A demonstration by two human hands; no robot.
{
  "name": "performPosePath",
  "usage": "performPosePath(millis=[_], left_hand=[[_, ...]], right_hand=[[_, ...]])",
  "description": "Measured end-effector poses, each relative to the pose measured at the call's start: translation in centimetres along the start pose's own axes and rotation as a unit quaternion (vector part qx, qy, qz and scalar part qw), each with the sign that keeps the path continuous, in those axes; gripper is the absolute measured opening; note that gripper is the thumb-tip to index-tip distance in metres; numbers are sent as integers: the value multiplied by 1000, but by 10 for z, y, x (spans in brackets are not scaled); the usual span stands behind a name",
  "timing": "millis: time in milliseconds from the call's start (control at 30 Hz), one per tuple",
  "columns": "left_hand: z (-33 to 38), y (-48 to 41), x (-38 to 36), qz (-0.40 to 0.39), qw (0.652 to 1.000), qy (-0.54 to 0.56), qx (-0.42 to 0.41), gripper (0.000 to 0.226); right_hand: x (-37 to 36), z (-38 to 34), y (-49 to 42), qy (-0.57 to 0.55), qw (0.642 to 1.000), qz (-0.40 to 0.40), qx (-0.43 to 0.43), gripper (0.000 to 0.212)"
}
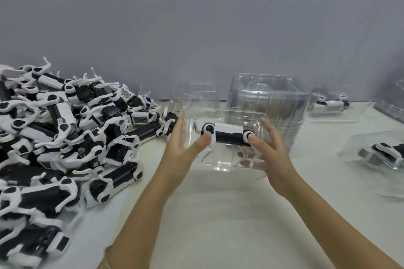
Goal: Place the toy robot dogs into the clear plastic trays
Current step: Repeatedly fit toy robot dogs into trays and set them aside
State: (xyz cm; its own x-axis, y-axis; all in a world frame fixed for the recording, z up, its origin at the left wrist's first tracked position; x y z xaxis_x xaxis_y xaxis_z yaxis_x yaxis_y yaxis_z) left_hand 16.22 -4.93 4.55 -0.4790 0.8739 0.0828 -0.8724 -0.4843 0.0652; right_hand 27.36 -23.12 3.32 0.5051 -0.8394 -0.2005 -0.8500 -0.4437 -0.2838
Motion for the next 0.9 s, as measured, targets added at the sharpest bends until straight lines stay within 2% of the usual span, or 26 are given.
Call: performPosePath(millis=[33,100,333,400,467,567,600,700,733,767,833,900], left_hand=[[0,1,-6,26,1000,4,-10,111],[-2,2,-11,70,997,30,-28,103],[-7,4,-17,138,989,28,-48,80],[-7,7,-18,137,990,24,-25,82],[-9,10,-21,121,992,2,14,86],[-10,22,-29,59,992,-61,95,87],[-12,27,-34,23,991,-57,122,74],[-22,39,-54,-70,976,30,206,15],[-25,40,-62,-92,967,68,227,12],[-26,41,-70,-111,958,105,242,13],[-26,41,-88,-147,943,157,255,42],[-22,38,-107,-172,931,181,266,68]], right_hand=[[-1,-1,0,17,1000,1,13,72],[-3,-5,0,54,998,1,32,60],[-3,-5,0,120,991,-11,67,58],[0,-5,1,120,992,-16,30,59],[8,-6,3,115,993,-25,-27,67],[30,-9,7,193,975,-42,-97,72],[39,-9,10,227,964,-44,-128,74],[68,-7,21,286,940,-35,-186,76],[78,-10,24,287,942,-20,-171,74],[88,-17,26,279,949,-2,-144,73],[108,-39,31,240,967,36,-77,70],[132,-63,36,193,976,96,13,57]])
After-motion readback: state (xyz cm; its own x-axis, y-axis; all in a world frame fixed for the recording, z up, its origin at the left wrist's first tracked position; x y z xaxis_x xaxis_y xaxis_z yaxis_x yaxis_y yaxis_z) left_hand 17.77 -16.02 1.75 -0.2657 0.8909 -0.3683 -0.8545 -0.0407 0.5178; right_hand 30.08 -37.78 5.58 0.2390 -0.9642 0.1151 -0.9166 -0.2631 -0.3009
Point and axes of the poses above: each hand's wrist, its own y-axis away from the middle knuckle, its own x-axis out of the back of the hand, z = x × y, the point moved 3 cm from there along -y, towards the middle knuckle, and after that the axes turned 13 degrees about x, right-handed, at the moved point
